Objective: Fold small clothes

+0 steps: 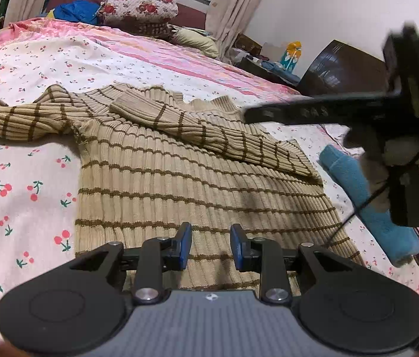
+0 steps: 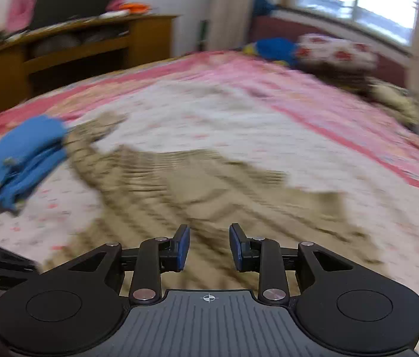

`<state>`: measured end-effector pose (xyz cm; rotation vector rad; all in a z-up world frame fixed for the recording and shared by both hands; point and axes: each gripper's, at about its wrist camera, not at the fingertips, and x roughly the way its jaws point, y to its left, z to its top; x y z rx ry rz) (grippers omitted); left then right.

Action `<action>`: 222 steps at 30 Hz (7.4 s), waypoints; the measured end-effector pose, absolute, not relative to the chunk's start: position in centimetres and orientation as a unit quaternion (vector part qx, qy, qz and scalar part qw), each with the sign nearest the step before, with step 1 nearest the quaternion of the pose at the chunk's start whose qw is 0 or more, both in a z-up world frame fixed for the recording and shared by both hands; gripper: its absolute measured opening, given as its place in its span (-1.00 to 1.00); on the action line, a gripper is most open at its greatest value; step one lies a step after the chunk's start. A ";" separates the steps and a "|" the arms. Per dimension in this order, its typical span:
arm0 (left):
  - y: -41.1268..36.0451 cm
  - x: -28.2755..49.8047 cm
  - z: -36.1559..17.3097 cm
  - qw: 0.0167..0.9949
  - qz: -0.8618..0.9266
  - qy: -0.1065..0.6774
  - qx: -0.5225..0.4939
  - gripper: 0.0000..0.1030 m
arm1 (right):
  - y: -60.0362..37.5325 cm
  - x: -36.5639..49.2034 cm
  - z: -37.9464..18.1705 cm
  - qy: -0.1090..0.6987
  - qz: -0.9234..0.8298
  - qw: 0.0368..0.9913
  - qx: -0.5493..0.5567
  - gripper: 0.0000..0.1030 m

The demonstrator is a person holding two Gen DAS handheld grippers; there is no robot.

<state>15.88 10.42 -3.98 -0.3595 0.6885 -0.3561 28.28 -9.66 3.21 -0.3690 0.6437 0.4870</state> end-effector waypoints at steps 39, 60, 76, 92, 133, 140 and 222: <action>18.9 16.1 -1.6 0.934 0.036 0.282 -0.217 -0.34 | -6.3 28.6 -2.2 0.376 0.323 0.852 -0.170 -0.42; 32.8 29.3 -1.3 0.878 0.221 0.344 -0.249 -0.24 | -9.2 25.8 -2.5 0.362 0.341 0.865 -0.060 -0.41; 34.8 28.6 -2.6 0.842 0.213 0.321 -0.377 -0.72 | -9.6 25.8 -1.4 0.350 0.340 0.873 -0.021 -0.41; 8.5 23.2 -2.1 0.888 -0.151 0.385 -0.203 -0.71 | -18.8 24.5 -0.4 0.364 0.235 0.895 0.103 -0.26; 13.0 15.3 -0.5 0.939 -0.068 0.282 -0.185 -0.37 | -14.4 27.5 8.3 0.334 0.308 0.873 0.178 -0.84; 12.3 16.7 1.4 0.950 -0.072 0.258 -0.159 -0.23 | -19.0 26.8 13.6 0.245 0.295 0.905 0.186 -0.84; 13.5 13.8 -1.1 0.912 -0.021 0.399 -0.098 -0.36 | -25.8 17.0 1.5 0.401 0.178 0.899 0.008 -0.31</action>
